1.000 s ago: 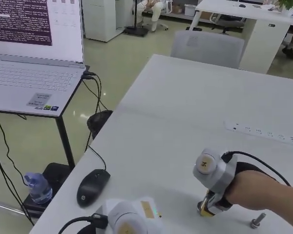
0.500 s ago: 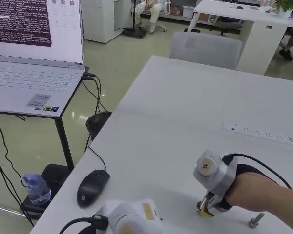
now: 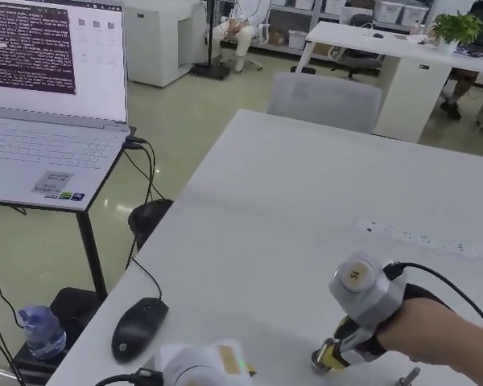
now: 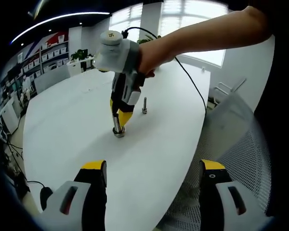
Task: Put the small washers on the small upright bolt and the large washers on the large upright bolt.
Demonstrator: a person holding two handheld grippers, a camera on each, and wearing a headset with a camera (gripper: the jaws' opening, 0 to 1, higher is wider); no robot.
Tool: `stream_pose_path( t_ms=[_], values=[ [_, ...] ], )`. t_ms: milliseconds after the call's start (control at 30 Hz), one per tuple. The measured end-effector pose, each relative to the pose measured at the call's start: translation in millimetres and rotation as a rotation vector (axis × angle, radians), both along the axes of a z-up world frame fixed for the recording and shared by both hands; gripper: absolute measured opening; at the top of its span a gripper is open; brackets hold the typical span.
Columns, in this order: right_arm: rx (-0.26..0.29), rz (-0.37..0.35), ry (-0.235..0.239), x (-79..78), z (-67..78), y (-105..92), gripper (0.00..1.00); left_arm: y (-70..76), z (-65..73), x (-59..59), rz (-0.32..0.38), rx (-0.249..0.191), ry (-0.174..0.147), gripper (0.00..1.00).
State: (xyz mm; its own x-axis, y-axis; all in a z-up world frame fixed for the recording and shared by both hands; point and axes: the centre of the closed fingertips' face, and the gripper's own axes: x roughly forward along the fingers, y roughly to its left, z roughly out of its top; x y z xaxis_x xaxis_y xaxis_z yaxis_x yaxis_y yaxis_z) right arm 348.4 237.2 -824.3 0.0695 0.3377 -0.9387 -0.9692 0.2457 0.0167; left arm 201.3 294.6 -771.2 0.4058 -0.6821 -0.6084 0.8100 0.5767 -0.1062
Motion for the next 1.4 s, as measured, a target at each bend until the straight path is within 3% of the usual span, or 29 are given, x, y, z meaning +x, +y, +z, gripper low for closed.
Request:
stream_pose_path(
  t_ms=[233, 333, 533, 867, 1400],
  values=[
    [0.042, -0.005, -0.039, 0.4, 14.8, -6.7, 0.33, -2.4, 1.1, 2.1, -0.008, 0.008, -0.012, 0.78],
    [0.102, -0.034, -0.050, -1.7, 24.7, -6.3, 0.35, -2.2, 1.9, 1.8, -0.001, -0.001, -0.005, 0.78],
    [0.138, -0.048, -0.083, -9.5, 37.7, -19.3, 0.35, -0.6, 5.7, 4.1, 0.013, -0.013, -0.010, 0.78],
    [0.307, -0.153, -0.147, -14.0, 75.0, -42.3, 0.36, -0.7, 10.4, 13.0, 0.061, -0.037, -0.013, 0.78],
    [0.437, -0.230, -0.124, -50.8, 76.3, -95.9, 0.39, -6.1, 19.0, 20.8, 0.195, -0.086, 0.001, 0.80]
  ],
)
